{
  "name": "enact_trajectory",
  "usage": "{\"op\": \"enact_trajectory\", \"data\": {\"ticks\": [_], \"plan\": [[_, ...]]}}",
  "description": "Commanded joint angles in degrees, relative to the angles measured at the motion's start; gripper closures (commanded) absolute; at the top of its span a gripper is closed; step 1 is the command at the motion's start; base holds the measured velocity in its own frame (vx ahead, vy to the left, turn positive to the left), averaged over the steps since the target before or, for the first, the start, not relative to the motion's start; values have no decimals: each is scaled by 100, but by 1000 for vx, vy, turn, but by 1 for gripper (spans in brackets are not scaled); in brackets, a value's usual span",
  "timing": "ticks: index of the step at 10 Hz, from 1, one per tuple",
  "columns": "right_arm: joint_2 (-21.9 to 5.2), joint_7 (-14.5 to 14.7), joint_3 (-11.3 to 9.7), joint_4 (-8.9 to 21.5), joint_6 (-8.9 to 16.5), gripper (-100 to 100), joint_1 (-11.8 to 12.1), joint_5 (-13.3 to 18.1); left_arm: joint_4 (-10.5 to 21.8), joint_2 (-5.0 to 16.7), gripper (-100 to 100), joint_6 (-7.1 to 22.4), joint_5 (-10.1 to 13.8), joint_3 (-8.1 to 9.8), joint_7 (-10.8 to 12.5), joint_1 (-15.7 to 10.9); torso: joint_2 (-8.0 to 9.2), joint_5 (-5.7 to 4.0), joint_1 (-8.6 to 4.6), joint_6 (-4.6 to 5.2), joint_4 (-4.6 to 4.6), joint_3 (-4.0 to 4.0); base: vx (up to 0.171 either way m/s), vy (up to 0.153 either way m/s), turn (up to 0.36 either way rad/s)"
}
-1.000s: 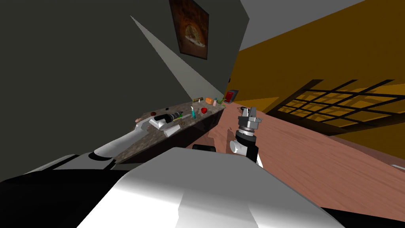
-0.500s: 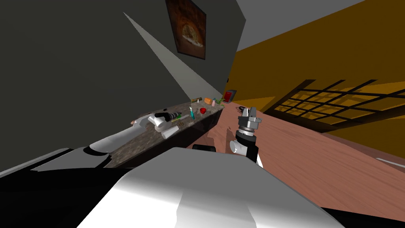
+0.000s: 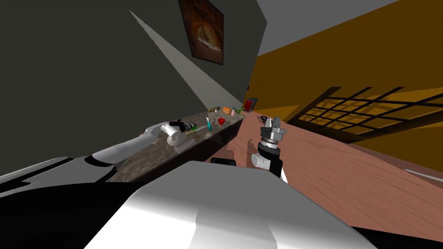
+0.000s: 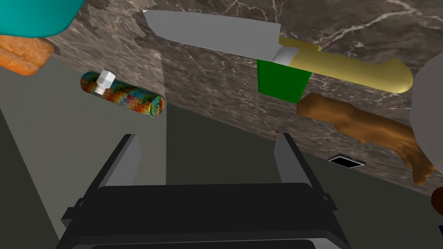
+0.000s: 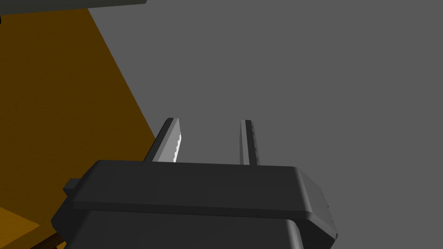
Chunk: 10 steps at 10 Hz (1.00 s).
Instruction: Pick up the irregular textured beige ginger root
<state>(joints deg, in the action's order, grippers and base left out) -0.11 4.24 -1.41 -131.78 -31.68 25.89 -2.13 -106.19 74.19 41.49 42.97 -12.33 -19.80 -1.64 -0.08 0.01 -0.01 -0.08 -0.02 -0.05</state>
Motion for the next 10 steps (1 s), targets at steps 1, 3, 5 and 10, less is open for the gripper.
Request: {"op": "enact_trajectory", "data": {"ticks": [1,3,5,10], "plan": [[0,0,0,0,0,0,0,0,93,122,-100,286,142,-176,-5,-152,0,0,0,0,0,0,28,-5,-21],[0,0,0,0,0,0,0,0,161,231,-100,527,282,-319,-4,-258,0,0,0,0,0,0,30,-6,-11],[0,0,0,0,0,0,0,0,223,319,-100,742,414,-464,1,-356,-7,0,-2,0,-2,-4,41,-9,-9],[0,0,0,0,0,0,1,0,436,484,-100,1543,947,-1173,76,-689,-17,0,-4,-1,-4,-10,59,-16,11]]}}
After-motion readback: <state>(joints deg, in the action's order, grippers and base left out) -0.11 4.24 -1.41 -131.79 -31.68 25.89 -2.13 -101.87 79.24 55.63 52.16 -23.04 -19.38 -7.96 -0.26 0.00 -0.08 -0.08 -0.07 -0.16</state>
